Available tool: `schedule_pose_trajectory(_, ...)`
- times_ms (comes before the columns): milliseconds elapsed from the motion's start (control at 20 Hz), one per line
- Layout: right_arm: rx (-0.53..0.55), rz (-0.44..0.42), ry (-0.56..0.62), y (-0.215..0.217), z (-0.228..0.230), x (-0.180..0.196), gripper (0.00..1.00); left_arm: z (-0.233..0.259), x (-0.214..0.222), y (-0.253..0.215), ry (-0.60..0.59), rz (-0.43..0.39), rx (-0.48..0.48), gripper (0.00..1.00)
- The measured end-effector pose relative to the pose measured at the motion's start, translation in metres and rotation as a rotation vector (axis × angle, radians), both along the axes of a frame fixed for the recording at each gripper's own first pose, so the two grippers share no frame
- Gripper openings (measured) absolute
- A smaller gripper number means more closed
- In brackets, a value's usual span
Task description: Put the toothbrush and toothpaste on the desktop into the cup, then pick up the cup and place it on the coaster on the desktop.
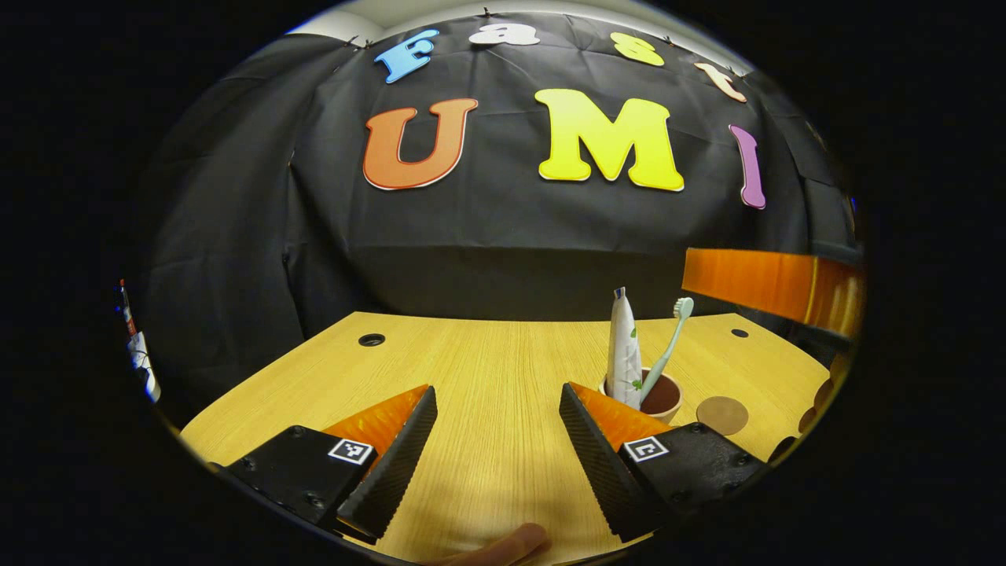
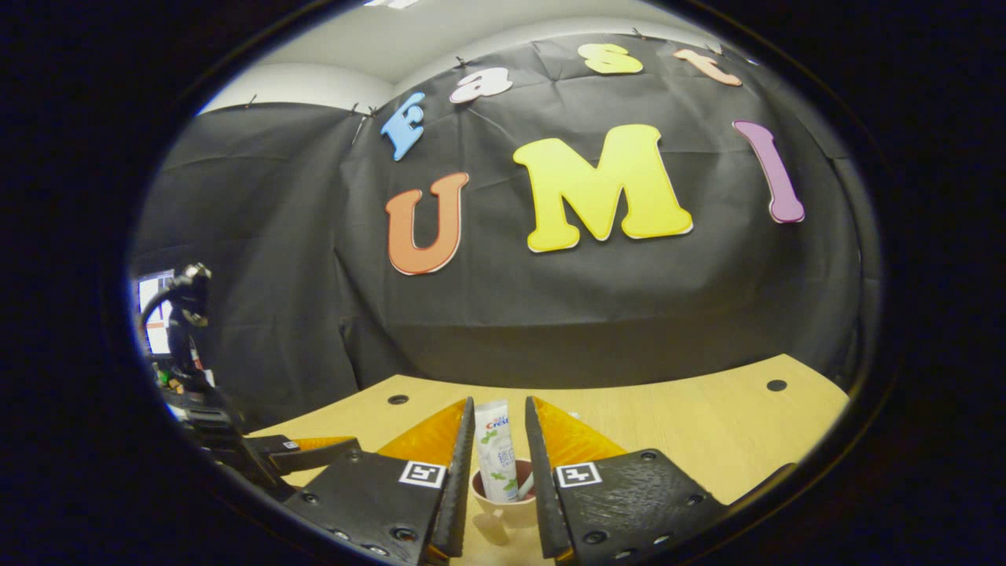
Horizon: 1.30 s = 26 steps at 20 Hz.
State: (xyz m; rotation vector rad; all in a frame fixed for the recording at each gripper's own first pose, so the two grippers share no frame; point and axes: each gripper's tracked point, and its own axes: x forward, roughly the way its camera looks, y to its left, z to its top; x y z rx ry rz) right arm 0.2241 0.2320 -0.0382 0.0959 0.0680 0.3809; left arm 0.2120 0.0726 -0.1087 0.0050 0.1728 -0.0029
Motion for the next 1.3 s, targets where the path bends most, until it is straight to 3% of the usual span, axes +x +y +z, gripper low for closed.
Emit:
schedule_pose_trajectory(150, -0.014, -0.022, -0.031, -0.020, 0.010, -0.014, 0.50, -0.004, 0.000, -0.010, 0.016, -0.018, -0.005, 1.00)
schedule_pose_trajectory(350, -0.017, -0.061, -0.058, -0.059, 0.019, -0.042, 0.81, 0.011, -0.003, -0.036, -0.004, -0.061, 0.000, 0.99)
schedule_pose_trajectory(450, -0.016, -0.085, -0.063, -0.085, 0.020, -0.061, 0.91, 0.019, -0.009, -0.045, -0.006, -0.074, 0.017, 0.99)
schedule_pose_trajectory(600, -0.026, -0.119, -0.078, -0.117, 0.022, -0.083, 0.92, 0.021, -0.013, -0.064, 0.035, -0.098, 0.033, 0.99)
schedule_pose_trajectory(750, -0.015, -0.165, -0.133, -0.165, 0.036, -0.132, 0.94, 0.019, -0.011, -0.083, 0.165, -0.117, 0.014, 0.99)
schedule_pose_trajectory(1000, -0.015, -0.199, -0.204, -0.203, 0.047, -0.174, 0.94, 0.014, -0.008, -0.098, 0.313, -0.126, 0.062, 0.99)
schedule_pose_trajectory(1300, -0.003, -0.198, -0.199, -0.225, 0.035, -0.201, 0.94, -0.016, -0.014, -0.127, 0.566, -0.128, -0.036, 0.99)
